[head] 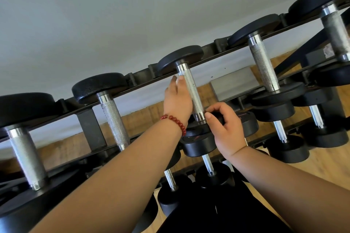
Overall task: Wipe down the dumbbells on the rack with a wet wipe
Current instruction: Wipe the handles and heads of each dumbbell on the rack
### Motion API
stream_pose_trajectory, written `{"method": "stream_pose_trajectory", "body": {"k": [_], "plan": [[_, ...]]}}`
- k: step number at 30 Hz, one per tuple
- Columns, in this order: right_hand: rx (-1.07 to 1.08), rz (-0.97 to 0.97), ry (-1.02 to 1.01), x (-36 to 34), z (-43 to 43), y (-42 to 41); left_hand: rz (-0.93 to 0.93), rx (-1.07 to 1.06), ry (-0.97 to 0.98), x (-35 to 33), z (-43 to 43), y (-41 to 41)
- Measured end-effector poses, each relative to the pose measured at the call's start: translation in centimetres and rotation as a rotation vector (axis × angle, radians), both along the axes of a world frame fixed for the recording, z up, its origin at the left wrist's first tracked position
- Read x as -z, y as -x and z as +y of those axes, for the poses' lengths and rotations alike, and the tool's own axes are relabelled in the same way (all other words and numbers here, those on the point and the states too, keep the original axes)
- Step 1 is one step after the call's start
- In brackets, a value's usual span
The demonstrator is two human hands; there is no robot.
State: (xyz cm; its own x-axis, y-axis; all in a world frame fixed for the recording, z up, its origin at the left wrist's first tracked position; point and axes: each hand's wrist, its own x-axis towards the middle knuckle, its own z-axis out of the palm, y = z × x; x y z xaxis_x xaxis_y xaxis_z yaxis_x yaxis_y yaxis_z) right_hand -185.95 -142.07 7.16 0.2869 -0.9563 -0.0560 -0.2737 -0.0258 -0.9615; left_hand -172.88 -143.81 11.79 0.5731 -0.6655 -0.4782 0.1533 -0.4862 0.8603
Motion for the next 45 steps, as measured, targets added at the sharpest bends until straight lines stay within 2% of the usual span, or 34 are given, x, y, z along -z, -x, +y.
{"method": "stream_pose_trajectory", "body": {"k": [3,7,12,17,19,23,29,31,35,37,42,45], "plan": [[0.000,-0.002,0.001,-0.1,0.0,0.0,0.009,-0.062,0.036,0.0,0.6,0.2],[0.008,-0.007,-0.008,-0.2,0.1,-0.1,-0.094,0.082,-0.042,-0.3,-0.4,0.4],[0.012,-0.002,-0.004,-0.1,0.1,-0.1,-0.033,0.137,0.102,-0.4,-1.9,-1.3],[0.015,-0.007,0.002,0.0,0.1,-0.1,-0.129,0.307,0.050,1.3,0.5,-0.5],[0.014,-0.013,-0.003,0.0,0.1,-0.2,-0.057,0.264,0.094,0.8,-0.4,-1.1],[0.008,-0.026,-0.005,0.1,0.1,-0.1,0.282,0.037,0.162,0.2,-2.3,-2.1],[0.009,-0.018,0.007,0.2,0.0,-0.1,0.352,0.032,0.120,0.9,-0.9,-2.1],[0.006,-0.021,0.003,0.3,0.0,-0.1,0.208,0.095,0.105,0.7,-1.4,-2.4],[0.014,-0.025,0.010,0.3,-0.1,0.0,-0.112,0.386,0.002,0.2,1.1,-0.9],[0.017,-0.030,0.015,0.3,0.0,-0.1,-0.140,0.450,-0.009,0.2,2.3,-0.8],[0.014,-0.035,0.004,0.4,-0.1,-0.1,-0.107,0.402,0.028,0.3,0.9,-1.6],[0.013,-0.039,0.005,0.3,-0.1,0.0,-0.143,0.504,-0.056,0.3,2.4,-1.1]]}}
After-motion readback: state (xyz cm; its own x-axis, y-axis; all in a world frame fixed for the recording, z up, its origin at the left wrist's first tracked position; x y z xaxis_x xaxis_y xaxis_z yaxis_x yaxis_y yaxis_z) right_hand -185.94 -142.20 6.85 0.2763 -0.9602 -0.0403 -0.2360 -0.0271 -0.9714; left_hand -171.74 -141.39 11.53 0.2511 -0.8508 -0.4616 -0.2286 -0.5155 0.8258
